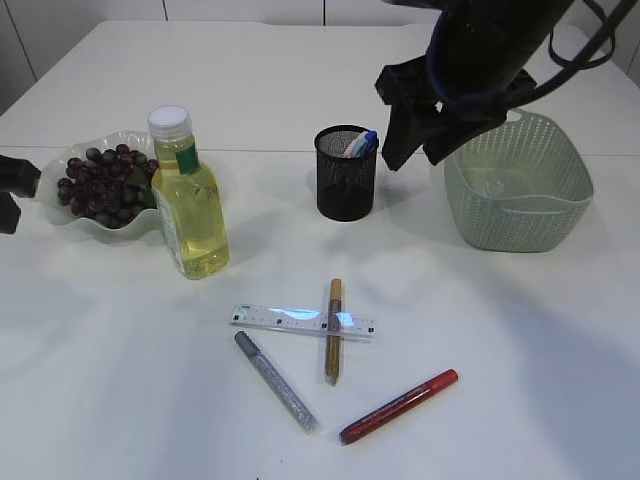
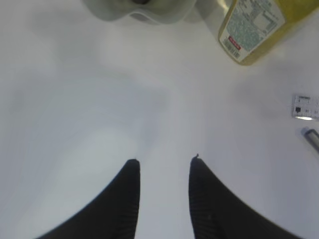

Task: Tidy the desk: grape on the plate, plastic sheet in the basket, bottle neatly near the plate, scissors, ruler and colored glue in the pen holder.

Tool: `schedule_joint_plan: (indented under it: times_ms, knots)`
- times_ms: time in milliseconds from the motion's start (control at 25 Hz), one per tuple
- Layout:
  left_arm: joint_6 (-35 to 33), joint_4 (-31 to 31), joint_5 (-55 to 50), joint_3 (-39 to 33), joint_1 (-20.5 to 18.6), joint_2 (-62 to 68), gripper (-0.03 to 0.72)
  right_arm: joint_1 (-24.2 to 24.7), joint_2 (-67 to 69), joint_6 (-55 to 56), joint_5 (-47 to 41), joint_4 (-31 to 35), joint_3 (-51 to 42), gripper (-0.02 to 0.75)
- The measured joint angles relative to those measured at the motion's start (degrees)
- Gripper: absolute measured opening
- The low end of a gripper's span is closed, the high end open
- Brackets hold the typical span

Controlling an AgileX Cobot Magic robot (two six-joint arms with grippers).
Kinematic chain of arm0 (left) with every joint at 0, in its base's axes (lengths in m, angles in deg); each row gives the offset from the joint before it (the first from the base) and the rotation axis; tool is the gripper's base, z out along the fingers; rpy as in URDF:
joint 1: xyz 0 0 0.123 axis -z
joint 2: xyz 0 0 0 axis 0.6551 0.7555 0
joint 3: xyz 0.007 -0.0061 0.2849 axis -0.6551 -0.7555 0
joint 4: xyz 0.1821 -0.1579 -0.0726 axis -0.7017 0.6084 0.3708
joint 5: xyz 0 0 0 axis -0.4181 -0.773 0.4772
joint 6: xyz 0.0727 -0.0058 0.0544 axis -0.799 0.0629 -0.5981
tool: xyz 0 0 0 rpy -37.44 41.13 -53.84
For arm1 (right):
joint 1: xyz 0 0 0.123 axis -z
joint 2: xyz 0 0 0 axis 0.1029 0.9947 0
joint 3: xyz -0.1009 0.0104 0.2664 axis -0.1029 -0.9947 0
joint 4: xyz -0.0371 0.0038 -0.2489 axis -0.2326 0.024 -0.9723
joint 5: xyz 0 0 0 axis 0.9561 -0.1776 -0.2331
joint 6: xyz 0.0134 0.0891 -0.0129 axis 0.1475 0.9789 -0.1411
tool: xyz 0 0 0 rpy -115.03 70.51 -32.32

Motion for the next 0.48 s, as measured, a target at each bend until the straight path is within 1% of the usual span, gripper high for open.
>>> schedule_joint_plan:
  times_ms: [200,480]
  knots:
    - [0.22,-0.09,-0.22,0.00,-0.22,-3.53,0.246,-4.61,0.00,1.76,-1.05,-4.24,0.00,0.423]
    - [0.22,-1.06,-2.20,-0.61,-0.22,-4.88,0.246,-5.39,-0.04,2.60,-1.27,-4.70,0.00,0.422]
